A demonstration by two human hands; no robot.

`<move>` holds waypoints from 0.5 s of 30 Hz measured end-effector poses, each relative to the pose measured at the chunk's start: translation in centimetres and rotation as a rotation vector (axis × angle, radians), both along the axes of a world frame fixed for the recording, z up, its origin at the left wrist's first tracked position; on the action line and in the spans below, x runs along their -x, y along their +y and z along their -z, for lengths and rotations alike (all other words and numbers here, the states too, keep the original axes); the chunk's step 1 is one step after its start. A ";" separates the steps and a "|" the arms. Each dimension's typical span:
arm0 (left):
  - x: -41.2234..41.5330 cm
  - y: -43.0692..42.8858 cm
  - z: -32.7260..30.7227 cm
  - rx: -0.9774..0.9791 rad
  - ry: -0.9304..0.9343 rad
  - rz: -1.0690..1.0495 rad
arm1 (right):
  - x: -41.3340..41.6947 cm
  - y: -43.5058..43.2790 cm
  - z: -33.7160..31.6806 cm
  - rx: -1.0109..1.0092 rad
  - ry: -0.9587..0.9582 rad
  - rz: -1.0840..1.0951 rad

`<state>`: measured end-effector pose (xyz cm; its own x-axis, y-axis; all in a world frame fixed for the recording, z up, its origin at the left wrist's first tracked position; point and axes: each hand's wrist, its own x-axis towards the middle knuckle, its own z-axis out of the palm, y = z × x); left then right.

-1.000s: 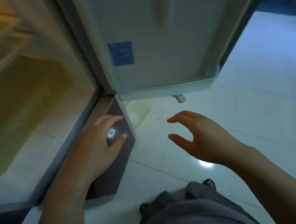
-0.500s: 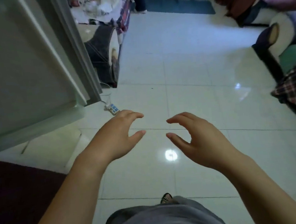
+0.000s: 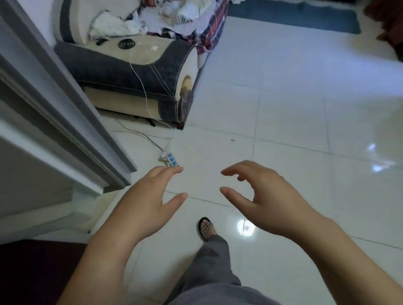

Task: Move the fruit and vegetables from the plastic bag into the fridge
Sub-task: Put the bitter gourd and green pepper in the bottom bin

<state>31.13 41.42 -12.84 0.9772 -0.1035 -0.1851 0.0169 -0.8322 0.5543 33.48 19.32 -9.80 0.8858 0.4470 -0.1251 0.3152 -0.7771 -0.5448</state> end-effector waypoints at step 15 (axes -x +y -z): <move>-28.4 -0.7 -1.6 -0.076 0.127 0.024 | -30.3 0.7 0.4 0.063 0.021 -0.096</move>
